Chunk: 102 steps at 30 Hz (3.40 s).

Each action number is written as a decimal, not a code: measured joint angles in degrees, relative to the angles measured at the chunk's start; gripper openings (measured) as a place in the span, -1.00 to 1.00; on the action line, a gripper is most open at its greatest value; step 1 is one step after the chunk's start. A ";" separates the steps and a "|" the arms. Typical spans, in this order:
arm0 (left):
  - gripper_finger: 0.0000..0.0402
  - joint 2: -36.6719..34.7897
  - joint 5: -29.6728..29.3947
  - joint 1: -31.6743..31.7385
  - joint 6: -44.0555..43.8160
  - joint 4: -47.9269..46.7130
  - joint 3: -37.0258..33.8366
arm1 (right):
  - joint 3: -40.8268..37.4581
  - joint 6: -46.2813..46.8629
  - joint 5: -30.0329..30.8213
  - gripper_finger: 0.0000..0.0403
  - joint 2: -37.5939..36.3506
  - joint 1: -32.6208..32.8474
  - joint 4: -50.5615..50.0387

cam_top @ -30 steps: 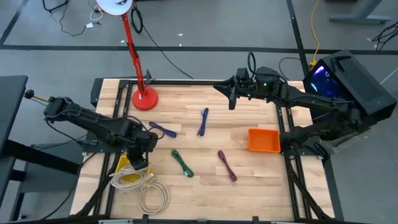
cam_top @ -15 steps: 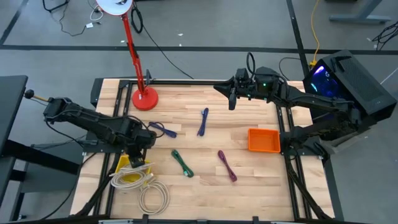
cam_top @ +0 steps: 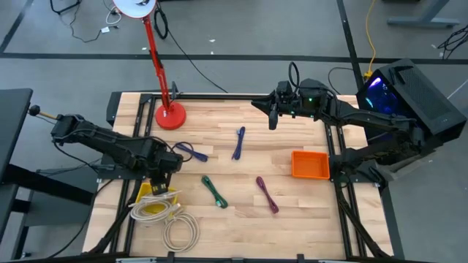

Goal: Pick & Place USB Port
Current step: Adjust the yellow bin

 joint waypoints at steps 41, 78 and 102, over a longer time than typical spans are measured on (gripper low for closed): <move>-0.26 0.19 -0.56 -0.13 5.95 2.84 -0.02 | 0.00 -0.20 1.07 -0.65 0.00 -0.02 -0.72; -0.92 7.63 -4.56 -1.95 12.47 3.04 0.11 | 0.00 -0.22 1.90 -0.65 0.00 0.00 -1.16; -0.92 7.54 -12.95 11.09 23.33 0.24 0.04 | 0.00 -0.25 1.90 -0.65 0.00 -0.01 -1.16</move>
